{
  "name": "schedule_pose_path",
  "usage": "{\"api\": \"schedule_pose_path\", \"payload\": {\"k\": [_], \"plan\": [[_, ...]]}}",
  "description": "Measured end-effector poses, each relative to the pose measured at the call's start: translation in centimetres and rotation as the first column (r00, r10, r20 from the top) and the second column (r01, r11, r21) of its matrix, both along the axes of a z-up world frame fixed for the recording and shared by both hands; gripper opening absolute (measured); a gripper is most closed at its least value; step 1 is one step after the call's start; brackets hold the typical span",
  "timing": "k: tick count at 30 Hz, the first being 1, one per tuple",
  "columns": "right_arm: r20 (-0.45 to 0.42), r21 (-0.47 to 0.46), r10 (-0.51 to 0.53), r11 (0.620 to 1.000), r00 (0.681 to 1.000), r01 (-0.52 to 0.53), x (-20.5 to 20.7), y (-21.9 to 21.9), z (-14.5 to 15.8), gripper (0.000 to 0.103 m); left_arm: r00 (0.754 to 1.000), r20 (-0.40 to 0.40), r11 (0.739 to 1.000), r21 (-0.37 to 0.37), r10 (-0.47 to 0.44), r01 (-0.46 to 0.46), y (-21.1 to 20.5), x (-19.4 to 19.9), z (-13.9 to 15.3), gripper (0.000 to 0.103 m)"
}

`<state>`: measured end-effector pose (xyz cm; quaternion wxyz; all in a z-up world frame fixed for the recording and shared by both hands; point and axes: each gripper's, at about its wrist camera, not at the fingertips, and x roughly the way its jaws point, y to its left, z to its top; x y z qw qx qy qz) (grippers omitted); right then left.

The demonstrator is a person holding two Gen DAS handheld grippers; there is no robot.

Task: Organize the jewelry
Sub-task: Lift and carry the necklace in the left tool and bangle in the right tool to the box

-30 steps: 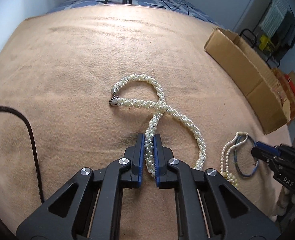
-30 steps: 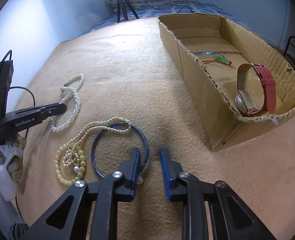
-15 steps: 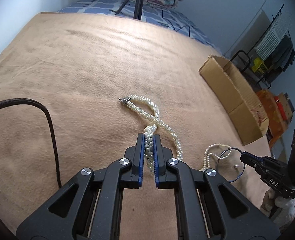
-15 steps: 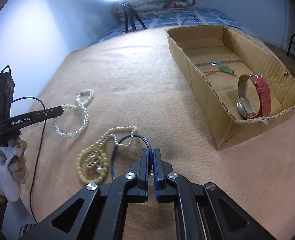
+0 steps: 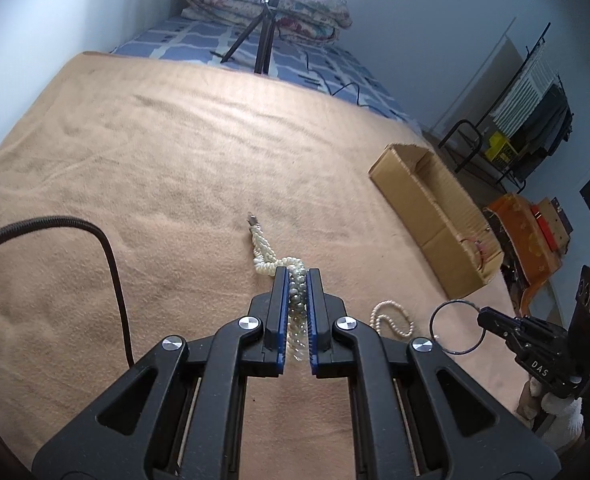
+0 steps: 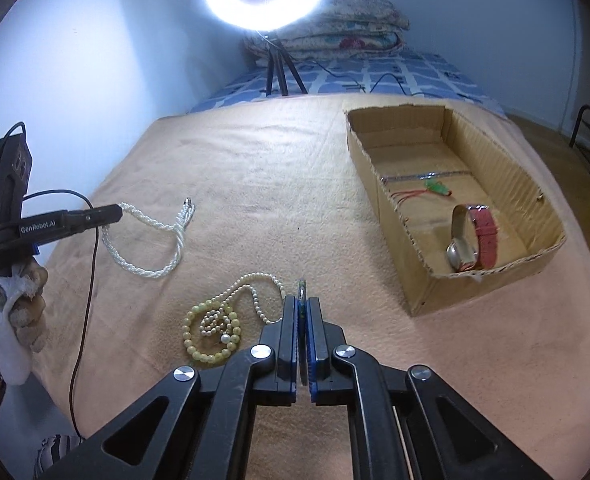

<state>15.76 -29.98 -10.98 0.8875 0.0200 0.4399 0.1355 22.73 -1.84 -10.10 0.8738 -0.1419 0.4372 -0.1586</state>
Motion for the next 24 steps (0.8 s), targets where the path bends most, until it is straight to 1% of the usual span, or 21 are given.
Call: {"api": "schedule_pose_path", "payload": {"k": [16,24], "plan": [[0.062,0.013,-0.003,1.0,0.998,0.002,-2.6,-1.8,2.9,0.001,0.995,0.099,1.0,-0.007,-0.025,0.026,-0.8,0.6,5.3,0.006],[0.102,0.026,-0.005,1.0,0.995,0.003,-3.5,-2.9,4.8,0.001,0.983,0.174,0.998,0.004,-0.062,0.062,-2.5,2.2,9.6,0.006]]}}
